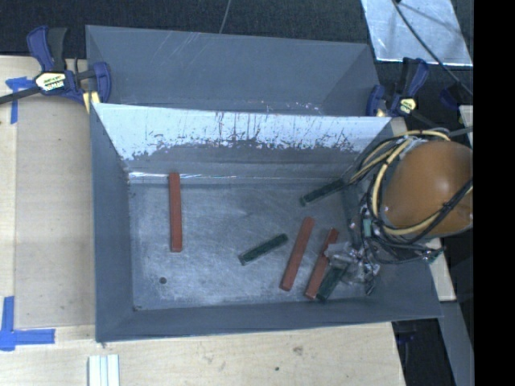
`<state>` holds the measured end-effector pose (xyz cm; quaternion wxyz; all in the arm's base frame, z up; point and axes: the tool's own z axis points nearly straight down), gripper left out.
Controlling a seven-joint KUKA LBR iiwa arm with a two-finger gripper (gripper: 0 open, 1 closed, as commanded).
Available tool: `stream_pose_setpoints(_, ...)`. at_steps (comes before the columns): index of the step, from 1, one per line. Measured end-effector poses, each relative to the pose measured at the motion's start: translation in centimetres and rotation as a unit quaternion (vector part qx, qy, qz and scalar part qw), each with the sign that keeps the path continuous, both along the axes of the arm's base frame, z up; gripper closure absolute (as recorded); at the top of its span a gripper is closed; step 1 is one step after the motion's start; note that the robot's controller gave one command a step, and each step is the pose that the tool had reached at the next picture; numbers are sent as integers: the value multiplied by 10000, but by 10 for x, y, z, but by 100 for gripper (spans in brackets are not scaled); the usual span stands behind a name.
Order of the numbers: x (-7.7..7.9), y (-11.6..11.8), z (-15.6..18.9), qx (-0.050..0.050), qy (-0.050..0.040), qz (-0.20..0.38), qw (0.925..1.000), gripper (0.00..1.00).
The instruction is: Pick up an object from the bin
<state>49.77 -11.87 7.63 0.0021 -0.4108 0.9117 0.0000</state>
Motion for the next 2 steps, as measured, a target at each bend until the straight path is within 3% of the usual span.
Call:
stream_pose_setpoints(1,-2,0,21,6,44,-1,10000,100)
stream_pose_setpoints(2,-1,0,41,0,24,-3,10000,100)
